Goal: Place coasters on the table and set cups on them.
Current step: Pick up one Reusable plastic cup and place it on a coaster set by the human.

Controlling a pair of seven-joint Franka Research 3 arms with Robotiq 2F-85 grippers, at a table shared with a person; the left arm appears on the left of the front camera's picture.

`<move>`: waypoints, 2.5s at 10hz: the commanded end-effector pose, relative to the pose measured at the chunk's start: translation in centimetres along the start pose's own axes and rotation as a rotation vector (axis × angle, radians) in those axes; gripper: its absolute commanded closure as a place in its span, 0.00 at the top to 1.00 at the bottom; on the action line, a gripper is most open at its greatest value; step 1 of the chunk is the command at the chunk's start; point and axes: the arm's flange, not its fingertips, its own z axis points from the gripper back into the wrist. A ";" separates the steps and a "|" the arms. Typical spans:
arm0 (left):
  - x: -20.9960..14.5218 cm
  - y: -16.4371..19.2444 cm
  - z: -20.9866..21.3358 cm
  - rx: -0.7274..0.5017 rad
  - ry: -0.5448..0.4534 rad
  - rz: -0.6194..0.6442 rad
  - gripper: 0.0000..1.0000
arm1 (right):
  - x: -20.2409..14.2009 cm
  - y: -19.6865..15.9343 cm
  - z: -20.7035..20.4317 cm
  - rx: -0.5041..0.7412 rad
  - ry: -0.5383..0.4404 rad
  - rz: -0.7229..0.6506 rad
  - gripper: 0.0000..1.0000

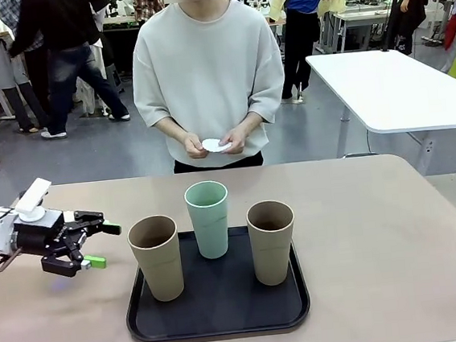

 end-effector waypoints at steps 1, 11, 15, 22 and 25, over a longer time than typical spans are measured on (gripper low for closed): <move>0.0 0.2 -1.1 -0.022 -0.008 0.006 1.00 | 0.0 0.0 0.0 0.013 -0.001 0.004 1.00; -0.2 2.0 -6.3 -0.056 0.000 0.007 1.00 | 0.0 0.0 0.0 0.013 -0.001 0.004 1.00; -0.5 1.8 -8.1 -0.086 0.002 0.010 1.00 | 0.0 0.0 0.0 0.013 -0.001 0.004 1.00; -1.3 0.7 -10.5 -0.158 0.019 0.036 1.00 | 0.0 0.0 0.0 0.013 -0.001 0.004 1.00; -1.7 -0.3 -11.7 -0.197 0.027 0.032 1.00 | 0.0 0.0 0.0 0.013 -0.001 0.004 1.00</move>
